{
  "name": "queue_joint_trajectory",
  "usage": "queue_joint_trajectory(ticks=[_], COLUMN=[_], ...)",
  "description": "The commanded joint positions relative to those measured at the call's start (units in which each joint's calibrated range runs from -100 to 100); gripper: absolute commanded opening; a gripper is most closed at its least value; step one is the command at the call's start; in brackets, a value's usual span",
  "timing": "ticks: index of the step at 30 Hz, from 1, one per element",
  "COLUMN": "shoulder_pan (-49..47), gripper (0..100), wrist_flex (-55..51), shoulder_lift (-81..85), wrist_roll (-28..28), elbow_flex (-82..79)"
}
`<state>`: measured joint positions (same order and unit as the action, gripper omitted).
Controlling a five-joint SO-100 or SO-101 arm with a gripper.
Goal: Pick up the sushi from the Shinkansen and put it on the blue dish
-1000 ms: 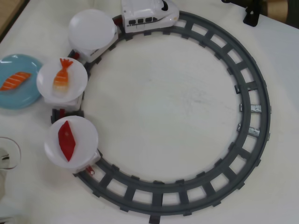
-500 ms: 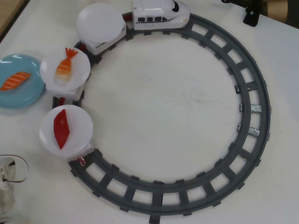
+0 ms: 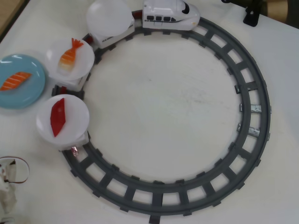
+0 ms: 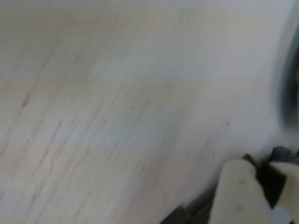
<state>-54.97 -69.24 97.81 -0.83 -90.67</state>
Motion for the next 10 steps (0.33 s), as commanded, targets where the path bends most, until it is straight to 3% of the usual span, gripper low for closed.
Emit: queue_joint_trajectory(ticks=[1, 10], shoulder_pan=[-0.32, -0.32], gripper=[3, 3], wrist_flex=[0.07, 0.41], shoulder_lift=[0.29, 0.29], wrist_roll=[0.1, 0.1], elbow_flex=[0.23, 0.23])
